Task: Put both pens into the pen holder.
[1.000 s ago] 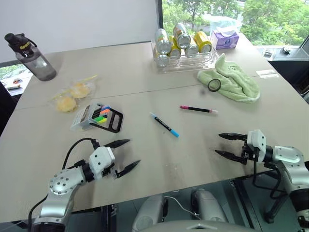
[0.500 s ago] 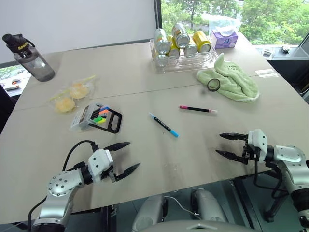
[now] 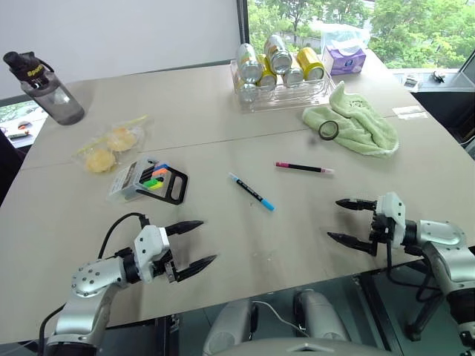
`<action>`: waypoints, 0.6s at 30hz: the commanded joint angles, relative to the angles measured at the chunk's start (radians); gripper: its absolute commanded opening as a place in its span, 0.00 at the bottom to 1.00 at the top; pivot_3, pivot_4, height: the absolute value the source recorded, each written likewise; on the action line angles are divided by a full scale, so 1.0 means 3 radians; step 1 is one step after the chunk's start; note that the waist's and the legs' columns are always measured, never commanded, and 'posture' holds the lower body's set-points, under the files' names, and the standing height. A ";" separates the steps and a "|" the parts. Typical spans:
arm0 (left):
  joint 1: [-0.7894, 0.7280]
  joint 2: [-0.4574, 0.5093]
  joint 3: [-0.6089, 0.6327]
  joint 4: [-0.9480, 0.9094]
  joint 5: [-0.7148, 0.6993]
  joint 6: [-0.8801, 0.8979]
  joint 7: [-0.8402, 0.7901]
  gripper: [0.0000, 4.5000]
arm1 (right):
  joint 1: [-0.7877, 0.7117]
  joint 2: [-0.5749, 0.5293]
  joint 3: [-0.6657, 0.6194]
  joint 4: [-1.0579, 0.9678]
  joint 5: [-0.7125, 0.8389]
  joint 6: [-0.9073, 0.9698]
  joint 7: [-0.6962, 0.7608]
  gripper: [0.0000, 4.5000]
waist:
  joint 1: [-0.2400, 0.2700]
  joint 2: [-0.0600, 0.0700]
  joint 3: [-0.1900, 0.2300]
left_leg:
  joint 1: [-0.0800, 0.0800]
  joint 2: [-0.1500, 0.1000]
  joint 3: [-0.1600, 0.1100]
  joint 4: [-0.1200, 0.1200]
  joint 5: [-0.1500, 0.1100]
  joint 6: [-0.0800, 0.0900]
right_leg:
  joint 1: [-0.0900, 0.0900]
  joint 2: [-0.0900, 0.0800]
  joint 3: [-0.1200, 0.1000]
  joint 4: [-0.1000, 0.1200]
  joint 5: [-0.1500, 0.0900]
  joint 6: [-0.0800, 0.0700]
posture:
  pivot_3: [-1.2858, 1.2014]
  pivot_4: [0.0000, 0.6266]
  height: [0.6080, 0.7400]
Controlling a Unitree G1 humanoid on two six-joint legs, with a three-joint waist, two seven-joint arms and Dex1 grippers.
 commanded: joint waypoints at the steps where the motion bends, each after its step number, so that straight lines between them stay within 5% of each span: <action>1: -0.0116 0.0064 0.0138 -0.0095 0.0013 0.0052 0.0066 1.00 | -0.0135 -0.0007 -0.0018 -0.0052 -0.0082 -0.0001 -0.0110 0.99 | 0.0003 0.0000 0.0000 | 0.0000 0.0000 0.0000 0.0000 0.0000 -0.0001 | 0.0000 0.0000 -0.0001 0.0000 0.0000 0.0000 | 0.52 0.24 0.99; 10: -0.0620 0.0642 0.0301 -0.0481 -0.0545 0.0969 -0.0328 1.00 | -0.1085 -0.0006 0.0188 0.0461 -0.0531 0.0231 -0.0369 0.99 | -0.0050 -0.0001 0.0002 | -0.0007 -0.0001 0.0000 0.0002 0.0002 -0.0003 | -0.0009 0.0001 -0.0002 0.0004 0.0000 0.0000 | 0.52 0.24 0.99; 18: -0.0916 0.0942 0.0495 -0.1013 -0.0993 0.1859 -0.0156 1.00 | -0.2293 0.0372 0.0508 0.1998 -0.1007 0.0496 -0.0572 0.99 | -0.0121 -0.0004 0.0009 | -0.0016 -0.0001 0.0000 -0.0007 0.0002 -0.0004 | -0.0021 0.0002 0.0000 0.0001 0.0000 -0.0001 | 0.52 0.24 0.99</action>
